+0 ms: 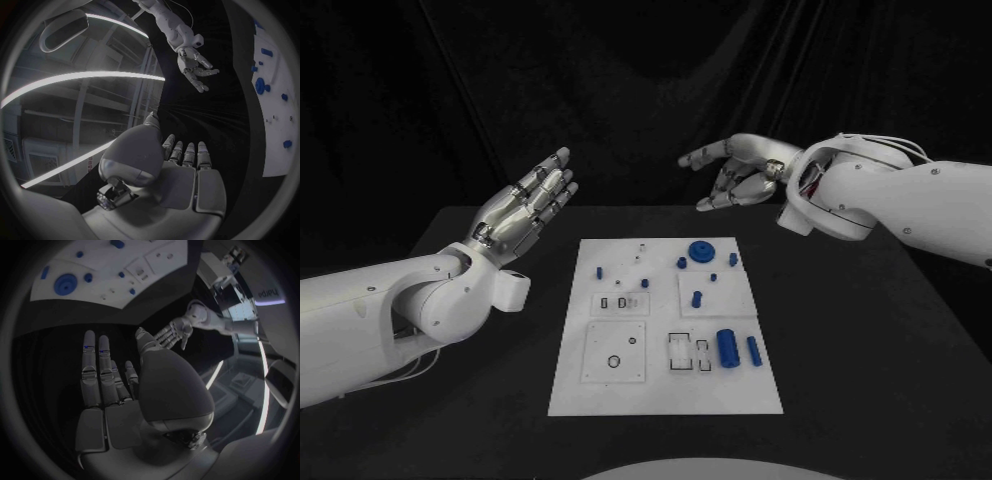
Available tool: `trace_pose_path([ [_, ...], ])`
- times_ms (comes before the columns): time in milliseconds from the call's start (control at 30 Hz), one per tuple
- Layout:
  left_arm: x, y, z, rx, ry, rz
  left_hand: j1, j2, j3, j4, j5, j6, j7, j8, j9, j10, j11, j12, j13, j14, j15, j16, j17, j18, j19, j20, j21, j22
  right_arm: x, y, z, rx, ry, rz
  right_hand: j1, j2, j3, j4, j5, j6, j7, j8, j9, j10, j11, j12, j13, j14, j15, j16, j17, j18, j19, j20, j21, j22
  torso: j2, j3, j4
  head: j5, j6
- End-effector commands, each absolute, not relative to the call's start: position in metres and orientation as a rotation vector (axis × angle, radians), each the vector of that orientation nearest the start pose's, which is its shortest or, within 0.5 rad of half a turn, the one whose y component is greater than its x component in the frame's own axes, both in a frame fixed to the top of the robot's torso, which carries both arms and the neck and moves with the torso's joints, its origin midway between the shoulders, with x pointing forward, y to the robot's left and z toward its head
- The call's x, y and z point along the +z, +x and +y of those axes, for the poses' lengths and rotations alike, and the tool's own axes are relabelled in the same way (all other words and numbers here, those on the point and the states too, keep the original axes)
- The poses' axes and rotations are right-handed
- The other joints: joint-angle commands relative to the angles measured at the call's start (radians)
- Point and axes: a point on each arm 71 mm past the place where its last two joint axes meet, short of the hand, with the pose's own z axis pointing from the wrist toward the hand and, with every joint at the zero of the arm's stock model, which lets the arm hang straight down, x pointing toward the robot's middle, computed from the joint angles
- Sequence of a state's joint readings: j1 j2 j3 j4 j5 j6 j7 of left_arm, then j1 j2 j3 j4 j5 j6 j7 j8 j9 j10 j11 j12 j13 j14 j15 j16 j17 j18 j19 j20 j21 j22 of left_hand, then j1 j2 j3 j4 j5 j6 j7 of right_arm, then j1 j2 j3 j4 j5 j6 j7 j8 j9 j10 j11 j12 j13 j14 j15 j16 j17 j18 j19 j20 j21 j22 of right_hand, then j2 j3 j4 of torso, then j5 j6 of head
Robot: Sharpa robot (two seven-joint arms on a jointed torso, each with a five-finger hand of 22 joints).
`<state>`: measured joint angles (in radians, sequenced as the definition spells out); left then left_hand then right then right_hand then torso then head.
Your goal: Assemble the parts on the task board
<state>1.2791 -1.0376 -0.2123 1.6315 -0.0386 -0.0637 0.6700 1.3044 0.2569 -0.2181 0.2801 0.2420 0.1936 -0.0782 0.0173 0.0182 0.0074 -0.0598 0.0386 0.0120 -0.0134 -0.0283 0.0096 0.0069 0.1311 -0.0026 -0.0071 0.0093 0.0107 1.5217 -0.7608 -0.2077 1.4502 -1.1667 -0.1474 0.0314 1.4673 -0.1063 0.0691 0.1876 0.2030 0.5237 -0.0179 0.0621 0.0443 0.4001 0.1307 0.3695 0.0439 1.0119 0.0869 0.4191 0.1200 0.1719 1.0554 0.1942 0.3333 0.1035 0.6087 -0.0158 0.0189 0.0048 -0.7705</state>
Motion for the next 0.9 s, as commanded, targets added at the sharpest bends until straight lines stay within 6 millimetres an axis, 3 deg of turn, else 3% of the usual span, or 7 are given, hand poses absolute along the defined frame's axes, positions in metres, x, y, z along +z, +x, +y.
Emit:
trace_pose_path([
  [33,-0.169,0.447,0.259,-1.811,-0.845,1.321,0.015,0.0,-0.055,0.011,0.026,-0.001,0.001,0.008,0.007,-0.005,0.005,0.011,-0.001,0.013,-0.02,-0.01,-0.007,-0.017,0.003,0.005,-0.009,-0.011,-0.104,0.523,-0.17,0.416,-0.603,1.699,0.028,0.015,0.017,-0.027,-0.032,0.114,-0.017,0.03,0.023,0.151,-0.031,0.046,0.023,0.125,-0.044,0.048,0.047,0.012,0.11,-0.05,0.057,0.035,0.032,-0.0108,0.0072,-0.009,0.017],
  [100,-0.168,0.448,0.258,-1.82,-0.842,1.324,0.022,0.004,-0.053,0.011,0.04,0.0,0.004,0.008,0.007,-0.006,0.002,0.009,-0.002,0.013,-0.017,-0.01,-0.007,-0.014,0.003,0.01,-0.009,-0.011,-0.106,0.523,-0.164,0.381,-0.672,1.675,0.024,0.022,0.009,-0.057,-0.034,0.235,-0.006,0.052,0.038,0.231,-0.045,0.021,0.023,0.216,-0.073,0.094,0.089,0.012,0.183,-0.079,0.102,0.062,0.039,-0.0129,0.0115,-0.014,0.021],
  [267,-0.167,0.447,0.255,-1.84,-0.835,1.325,0.044,0.015,-0.043,0.01,0.086,0.009,0.012,0.009,0.009,-0.006,0.001,0.011,-0.002,0.013,0.0,-0.01,-0.007,-0.008,0.003,0.034,-0.009,-0.011,-0.115,0.521,-0.155,0.342,-0.771,1.624,0.006,0.026,0.0,-0.084,-0.023,0.301,0.009,0.062,0.06,0.332,-0.073,-0.001,0.028,0.317,-0.117,0.227,0.182,0.009,0.276,-0.119,0.213,0.135,0.059,-0.0197,0.0257,-0.028,0.03],
  [433,-0.166,0.445,0.251,-1.862,-0.831,1.329,0.06,0.017,-0.039,0.01,0.114,0.015,0.017,0.01,0.009,-0.006,0.006,0.015,-0.001,0.013,0.01,-0.01,-0.007,-0.001,0.003,0.051,-0.009,-0.011,-0.125,0.517,-0.152,0.343,-0.791,1.602,-0.03,0.006,-0.004,-0.068,-0.024,0.307,0.014,0.047,0.07,0.359,-0.075,-0.033,0.029,0.353,-0.129,0.326,0.25,0.008,0.292,-0.132,0.307,0.209,0.071,-0.0268,0.041,-0.042,0.042],
  [567,-0.166,0.444,0.25,-1.871,-0.83,1.333,0.093,0.017,-0.026,0.006,0.165,0.018,0.022,0.01,0.009,-0.006,0.012,0.017,-0.001,0.013,0.015,-0.01,-0.007,0.01,0.003,0.065,-0.009,-0.011,-0.131,0.514,-0.149,0.351,-0.795,1.594,-0.037,-0.004,0.012,-0.067,0.031,0.314,0.018,0.03,0.082,0.387,-0.077,-0.06,0.032,0.388,-0.136,0.525,0.444,-0.013,0.294,-0.142,0.551,0.47,0.078,-0.0311,0.051,-0.049,0.046],
  [700,-0.166,0.445,0.25,-1.875,-0.83,1.336,0.114,0.017,-0.018,0.004,0.202,0.017,0.023,0.01,0.009,-0.007,0.011,0.016,-0.001,0.013,0.018,-0.01,-0.007,0.017,0.003,0.076,-0.009,-0.011,-0.137,0.512,-0.146,0.37,-0.796,1.581,-0.033,-0.003,0.024,-0.078,0.097,0.324,0.023,0.027,0.09,0.406,-0.078,-0.062,0.036,0.396,-0.139,0.599,0.534,-0.021,0.279,-0.143,0.642,0.578,0.085,-0.0342,0.0627,-0.062,0.051],
  [900,-0.167,0.444,0.246,-1.889,-0.831,1.35,0.127,0.021,-0.009,0.004,0.227,0.021,0.036,0.011,0.01,-0.007,0.012,0.015,-0.001,0.013,0.025,-0.01,-0.007,0.023,0.003,0.089,-0.009,-0.011,-0.146,0.511,-0.143,0.395,-0.789,1.566,-0.046,-0.009,0.029,-0.082,0.113,0.332,0.027,0.025,0.1,0.439,-0.079,-0.042,0.051,0.399,-0.14,0.642,0.585,-0.025,0.265,-0.143,0.696,0.642,0.087,-0.037,0.0673,-0.067,0.043],
])
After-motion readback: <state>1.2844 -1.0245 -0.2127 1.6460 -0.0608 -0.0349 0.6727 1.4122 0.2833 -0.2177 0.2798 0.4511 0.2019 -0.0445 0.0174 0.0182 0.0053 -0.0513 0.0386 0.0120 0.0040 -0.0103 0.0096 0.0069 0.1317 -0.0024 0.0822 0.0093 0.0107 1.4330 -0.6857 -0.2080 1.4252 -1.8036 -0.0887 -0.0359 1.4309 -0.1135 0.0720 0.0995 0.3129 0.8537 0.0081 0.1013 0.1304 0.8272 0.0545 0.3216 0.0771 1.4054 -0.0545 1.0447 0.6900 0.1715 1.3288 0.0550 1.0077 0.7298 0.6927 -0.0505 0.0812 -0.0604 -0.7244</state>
